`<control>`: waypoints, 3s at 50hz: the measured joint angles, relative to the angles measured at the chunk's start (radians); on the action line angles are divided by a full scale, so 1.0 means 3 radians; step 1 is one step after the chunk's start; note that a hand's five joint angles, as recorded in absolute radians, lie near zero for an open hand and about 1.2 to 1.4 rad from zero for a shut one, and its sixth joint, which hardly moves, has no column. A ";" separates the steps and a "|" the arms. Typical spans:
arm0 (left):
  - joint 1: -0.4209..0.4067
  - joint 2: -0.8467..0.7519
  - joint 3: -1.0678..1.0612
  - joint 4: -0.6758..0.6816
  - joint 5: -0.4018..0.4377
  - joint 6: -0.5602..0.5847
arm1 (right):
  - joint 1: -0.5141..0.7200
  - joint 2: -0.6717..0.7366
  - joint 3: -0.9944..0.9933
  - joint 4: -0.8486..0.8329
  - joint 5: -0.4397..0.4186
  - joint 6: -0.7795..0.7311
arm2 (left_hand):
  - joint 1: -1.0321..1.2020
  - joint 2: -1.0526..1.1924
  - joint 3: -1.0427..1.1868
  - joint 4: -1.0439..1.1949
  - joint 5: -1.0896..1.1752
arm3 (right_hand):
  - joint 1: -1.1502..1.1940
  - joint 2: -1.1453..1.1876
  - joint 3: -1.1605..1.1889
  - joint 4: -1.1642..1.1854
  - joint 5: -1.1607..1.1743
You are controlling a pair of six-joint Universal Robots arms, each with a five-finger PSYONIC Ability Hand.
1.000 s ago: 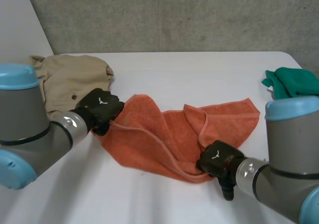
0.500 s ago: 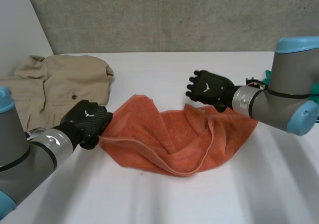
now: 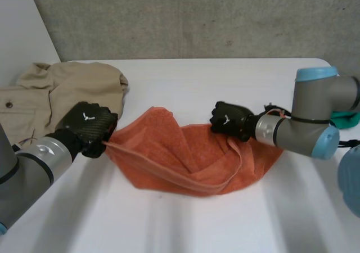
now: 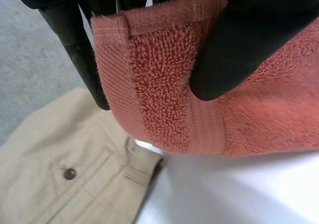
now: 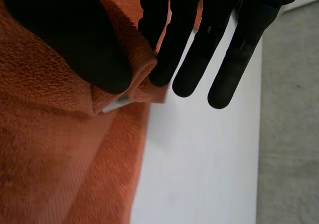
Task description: Fold the laundry.
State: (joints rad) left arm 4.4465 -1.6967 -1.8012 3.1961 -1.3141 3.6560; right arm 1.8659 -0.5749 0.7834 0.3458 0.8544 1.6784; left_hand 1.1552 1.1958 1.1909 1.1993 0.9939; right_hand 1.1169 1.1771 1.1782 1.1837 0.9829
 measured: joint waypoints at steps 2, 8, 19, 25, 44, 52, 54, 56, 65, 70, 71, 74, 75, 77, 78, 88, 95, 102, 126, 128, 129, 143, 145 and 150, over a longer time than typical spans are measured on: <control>0.0011 0.0027 0.0023 -0.0001 -0.0006 -0.0015 | -0.0031 -0.0102 0.0035 0.0006 0.0031 0.0097 | -0.0002 0.0000 0.0000 0.0000 0.0000 | 0.0000 0.0001 0.0022 0.0027 0.0001; 0.0074 0.0203 0.0134 -0.0024 -0.0040 -0.0168 | -0.0305 -0.0830 0.0348 -0.0123 0.0335 0.1045 | 0.0000 0.0000 0.0000 0.0000 0.0000 | 0.0000 0.0001 0.0028 0.0036 0.0001; 0.0126 0.0447 0.0171 -0.0360 -0.0041 -0.0422 | -0.1004 -0.2278 0.1533 0.0264 0.1203 0.1670 | 0.0000 0.0001 0.0000 0.0001 0.0000 | 0.0000 0.0001 0.0031 0.0040 0.0001; 0.0076 0.0356 0.0136 -0.0828 -0.0060 -0.0370 | -0.1144 -0.2538 0.2120 0.0998 0.1439 0.1311 | 0.0000 0.0005 0.0000 0.0001 0.0000 | 0.0000 0.0001 0.0042 0.0049 0.0015; -0.0077 -0.1250 0.2428 0.0266 -0.0651 -0.0352 | -0.0605 -0.1435 0.0279 -0.0508 0.1893 0.2371 | 0.0000 0.0013 0.0007 0.0014 0.0000 | 0.0000 0.0002 0.0043 0.0051 0.0015; -0.0029 -0.1272 0.2985 0.1618 -0.0686 -0.1113 | -0.0563 -0.1571 0.0093 -0.2371 0.1969 0.3251 | 0.0000 0.0013 0.0007 0.0014 0.0000 | 0.0000 0.0002 0.0043 0.0051 0.0031; -0.0015 -0.1265 0.2938 0.1709 -0.0677 -0.1204 | -0.0568 -0.1648 0.0262 -0.2651 0.1949 0.3347 | 0.0000 0.0013 0.0007 0.0014 0.0000 | 0.0000 0.0002 0.0043 0.0051 0.0039; 0.0004 -0.1260 0.2853 0.1715 -0.0671 -0.1241 | -0.0574 -0.1695 0.0411 -0.2770 0.1921 0.3385 | 0.0000 0.0013 0.0007 0.0014 0.0000 | 0.0000 0.0002 0.0043 0.0051 0.0039; 0.0098 -0.1168 0.1990 0.1588 -0.0595 -0.1253 | -0.0639 -0.1695 0.1019 -0.2510 0.1724 0.3337 | 0.0000 0.0013 0.0007 0.0015 0.0000 | 0.0000 0.0002 0.0043 0.0051 0.0039; 0.0085 -0.1124 0.1168 0.1696 -0.0348 -0.1237 | -0.0710 -0.1564 0.1494 -0.1930 0.1564 0.3178 | 0.0000 0.0013 0.0007 0.0015 0.0000 | 0.0000 0.0002 0.0043 0.0051 0.0039; 0.0081 -0.1123 0.1104 0.1708 -0.0326 -0.1235 | -0.0717 -0.1552 0.1539 -0.1875 0.1552 0.3159 | 0.0000 0.0013 0.0007 0.0015 0.0000 | 0.0000 0.0002 0.0043 0.0051 0.0039; 0.0051 -0.1122 0.0741 0.1775 -0.0220 -0.1215 | -0.0769 -0.1470 0.1813 -0.1548 0.1488 0.3043 | 0.0000 0.0013 0.0007 0.0015 0.0000 | 0.0000 0.0002 0.0043 0.0052 0.0039; 0.0047 -0.1122 0.0690 0.1783 -0.0208 -0.1211 | -0.0778 -0.1458 0.1855 -0.1501 0.1479 0.3025 | 0.0000 0.0013 0.0007 0.0015 0.0000 | 0.0000 0.0002 0.0043 0.0052 0.0039; 0.0027 -0.1121 0.0487 0.1812 -0.0168 -0.1189 | -0.0820 -0.1403 0.2025 -0.1305 0.1439 0.2953 | -0.0002 0.0013 0.0007 0.0015 0.0000 | 0.0000 0.0002 0.0043 0.0051 0.0039; 0.0020 -0.1112 0.0389 0.1819 -0.0158 -0.1175 | -0.0844 -0.1374 0.2100 -0.1206 0.1418 0.2927 | 0.0000 0.0013 0.0007 0.0015 0.0000 | 0.0000 0.0002 0.0043 0.0052 0.0039; 0.0004 -0.0869 0.0026 0.1793 -0.0176 -0.1123 | -0.1063 -0.1360 0.2197 -0.0782 0.1305 0.3159 | 0.0000 0.0013 0.0007 0.0015 0.0000 | -0.1098 -0.1340 -0.1302 -0.1320 -0.1274; 0.0003 -0.0745 0.0021 0.1749 -0.0196 -0.1146 | -0.1145 -0.1546 0.2231 -0.0780 0.1182 0.3229 | 0.0000 0.0013 0.0007 0.0015 0.0000 | -0.1583 -0.1810 -0.1806 -0.1848 -0.1814; 0.0010 -0.0649 0.0079 0.1654 -0.0217 -0.1187 | -0.1228 -0.1780 0.2503 -0.0839 0.0761 0.2453 | 0.0000 0.0013 0.0007 0.0015 0.0000 | -0.1720 -0.1977 -0.1974 -0.1988 -0.1995; -0.0017 -0.0757 0.0242 0.1605 -0.0236 -0.1187 | -0.1196 -0.1283 0.2496 -0.1590 0.0533 0.1522 | 0.0000 0.0013 0.0007 0.0015 0.0000 | -0.0946 -0.1148 -0.1158 -0.1213 -0.1137; -0.0015 -0.0752 0.0235 0.1583 -0.0247 -0.1192 | -0.1190 -0.1252 0.2460 -0.1595 0.0529 0.1574 | 0.0000 0.0013 0.0007 0.0015 0.0000 | -0.0189 -0.0413 -0.0437 -0.0456 -0.0384; -0.0013 -0.0746 0.0230 0.1564 -0.0255 -0.1196 | -0.1187 -0.1238 0.2442 -0.1592 0.0526 0.1610 | 0.0000 0.0013 0.0007 0.0015 0.0000 | 0.0024 -0.0138 -0.0188 -0.0207 -0.0128; 0.0165 -0.0159 0.0037 0.0133 -0.0244 -0.0790 | -0.1541 -0.2006 0.2527 -0.0593 0.0716 0.1780 | 0.0000 0.0013 0.0007 0.0015 0.0000 | 0.0053 0.0006 0.0033 0.0039 0.0031; 0.0239 0.0013 -0.0009 -0.0307 -0.0190 -0.0540 | -0.1691 -0.2187 0.2553 -0.0105 0.0865 0.1603 | 0.0000 0.0013 0.0007 0.0015 0.0000 | 0.0053 0.0006 0.0033 0.0039 0.0035; 0.0365 0.0267 -0.0078 -0.1137 -0.0081 -0.0019 | -0.1932 -0.2420 0.2612 0.0867 0.1142 0.1099 | 0.0000 0.0013 0.0007 0.0015 0.0000 | 0.0053 0.0006 0.0042 0.0048 0.0035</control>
State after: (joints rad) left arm 4.5560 -1.6165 -1.8245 2.8550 -1.3383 3.6501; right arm 1.2863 -1.3008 1.5671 0.6059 1.1970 2.0080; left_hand 1.1552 1.1997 1.1930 1.2039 0.9939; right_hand 1.1328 1.1790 1.1908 1.1980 0.9934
